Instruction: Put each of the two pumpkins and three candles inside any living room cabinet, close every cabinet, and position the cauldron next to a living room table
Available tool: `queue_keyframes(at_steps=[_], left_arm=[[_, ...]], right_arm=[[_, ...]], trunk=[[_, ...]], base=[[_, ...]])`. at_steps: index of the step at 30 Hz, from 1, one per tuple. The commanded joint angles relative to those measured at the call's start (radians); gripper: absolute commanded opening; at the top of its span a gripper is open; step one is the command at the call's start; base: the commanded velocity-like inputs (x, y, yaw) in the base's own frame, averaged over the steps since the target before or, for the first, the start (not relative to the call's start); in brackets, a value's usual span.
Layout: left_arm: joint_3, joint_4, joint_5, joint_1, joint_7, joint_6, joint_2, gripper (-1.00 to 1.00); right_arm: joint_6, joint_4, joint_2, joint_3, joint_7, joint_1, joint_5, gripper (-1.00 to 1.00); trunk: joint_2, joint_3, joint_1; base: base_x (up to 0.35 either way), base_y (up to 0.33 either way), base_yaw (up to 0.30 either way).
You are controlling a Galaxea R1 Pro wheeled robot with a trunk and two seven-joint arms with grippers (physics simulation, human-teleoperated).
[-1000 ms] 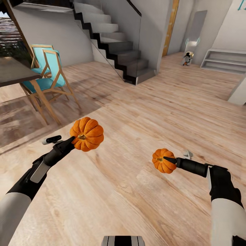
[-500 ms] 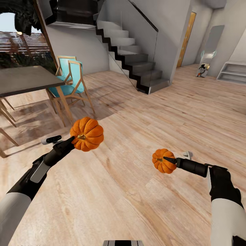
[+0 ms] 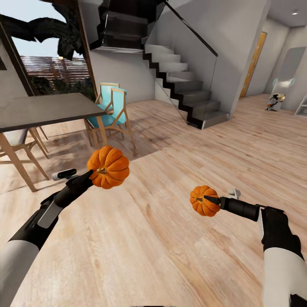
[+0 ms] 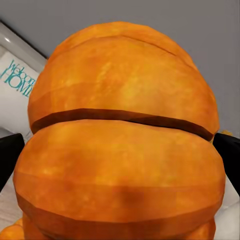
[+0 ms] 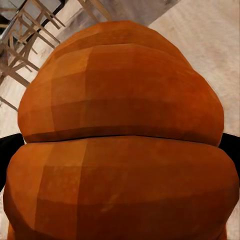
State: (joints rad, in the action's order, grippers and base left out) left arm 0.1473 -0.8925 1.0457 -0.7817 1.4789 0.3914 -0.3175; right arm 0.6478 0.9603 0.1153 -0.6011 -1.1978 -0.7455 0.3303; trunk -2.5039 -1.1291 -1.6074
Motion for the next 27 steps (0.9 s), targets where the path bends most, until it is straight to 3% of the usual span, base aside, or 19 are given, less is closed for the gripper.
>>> queue_keyframes(at_steps=[1, 15, 27], left_arm=[[-0.001, 0.0, 0.0, 0.0, 0.0, 0.0, 0.0, -1.0], [0.001, 0.001, 0.0, 0.0, 0.0, 0.0, 0.0, -1.0], [0.002, 0.012, 0.002, 0.002, 0.004, -0.005, -0.003, -1.0]], right_arm=[[0.003, 0.0, 0.0, 0.0, -0.001, 0.0, -0.003, -1.0], [0.001, -0.002, -0.001, 0.0, 0.0, 0.0, 0.001, -1.0], [-0.001, -0.005, -0.003, 0.0, 0.0, 0.0, 0.002, -1.0]], trunk=[[0.0, 0.005, 0.0], [0.004, 0.068, 0.007], [0.004, 0.076, 0.007]], base=[[0.0, 0.0, 0.266], [0.0, 0.0, 0.266], [0.0, 0.0, 0.266]])
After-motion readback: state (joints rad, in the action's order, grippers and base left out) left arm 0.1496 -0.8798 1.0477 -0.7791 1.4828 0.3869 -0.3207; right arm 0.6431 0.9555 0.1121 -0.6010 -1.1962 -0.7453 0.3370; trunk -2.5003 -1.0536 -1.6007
